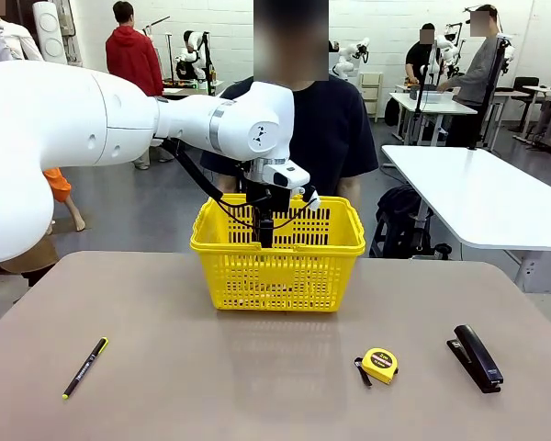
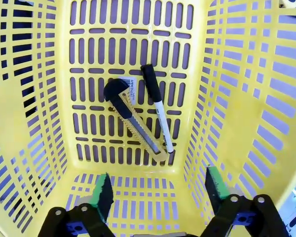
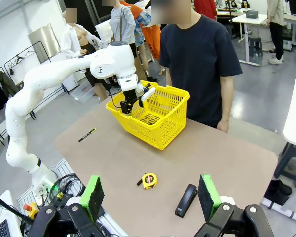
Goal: Place the items the person wants into the basket.
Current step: Pick up the item the person points to and place it in the Market Basket.
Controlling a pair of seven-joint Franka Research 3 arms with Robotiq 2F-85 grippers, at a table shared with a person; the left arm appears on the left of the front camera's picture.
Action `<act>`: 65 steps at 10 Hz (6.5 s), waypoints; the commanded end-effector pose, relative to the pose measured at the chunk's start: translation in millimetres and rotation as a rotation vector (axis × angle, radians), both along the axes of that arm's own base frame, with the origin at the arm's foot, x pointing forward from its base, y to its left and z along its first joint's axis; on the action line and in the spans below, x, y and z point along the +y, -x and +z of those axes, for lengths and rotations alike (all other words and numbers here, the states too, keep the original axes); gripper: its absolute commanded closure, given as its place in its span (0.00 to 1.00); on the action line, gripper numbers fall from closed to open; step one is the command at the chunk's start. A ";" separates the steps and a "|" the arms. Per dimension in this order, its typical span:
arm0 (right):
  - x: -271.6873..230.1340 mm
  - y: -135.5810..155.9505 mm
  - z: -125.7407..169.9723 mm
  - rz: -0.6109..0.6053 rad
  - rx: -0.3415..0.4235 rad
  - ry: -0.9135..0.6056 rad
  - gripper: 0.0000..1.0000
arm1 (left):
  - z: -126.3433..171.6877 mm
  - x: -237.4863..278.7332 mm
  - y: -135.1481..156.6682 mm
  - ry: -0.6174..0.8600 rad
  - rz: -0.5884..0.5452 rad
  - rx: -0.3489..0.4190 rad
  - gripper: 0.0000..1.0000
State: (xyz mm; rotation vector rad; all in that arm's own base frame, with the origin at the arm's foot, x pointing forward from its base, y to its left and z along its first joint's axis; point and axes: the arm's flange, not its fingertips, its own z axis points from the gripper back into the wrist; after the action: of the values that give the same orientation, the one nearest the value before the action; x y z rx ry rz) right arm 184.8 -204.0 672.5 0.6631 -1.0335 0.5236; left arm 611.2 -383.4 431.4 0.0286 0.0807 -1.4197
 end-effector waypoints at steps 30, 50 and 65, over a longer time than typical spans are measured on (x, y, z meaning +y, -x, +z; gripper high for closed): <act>1.6 -0.6 0.4 0.021 -0.016 -0.014 0.00 | 159.1 211.2 259.8 0.198 0.756 -0.269 0.00; 1.6 -0.6 0.4 0.021 -0.016 -0.014 0.00 | 171.3 534.8 352.3 0.939 0.483 -0.370 0.00; 32.5 -10.6 -13.5 0.054 0.091 0.194 0.00 | 171.3 534.8 352.3 0.939 0.483 -0.370 0.00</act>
State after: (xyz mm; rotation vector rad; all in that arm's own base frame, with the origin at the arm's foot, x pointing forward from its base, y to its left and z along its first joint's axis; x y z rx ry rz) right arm 186.7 -195.1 668.2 0.6329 -0.9824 0.5521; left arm 256.2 150.0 602.7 -0.4751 -0.8063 -0.8281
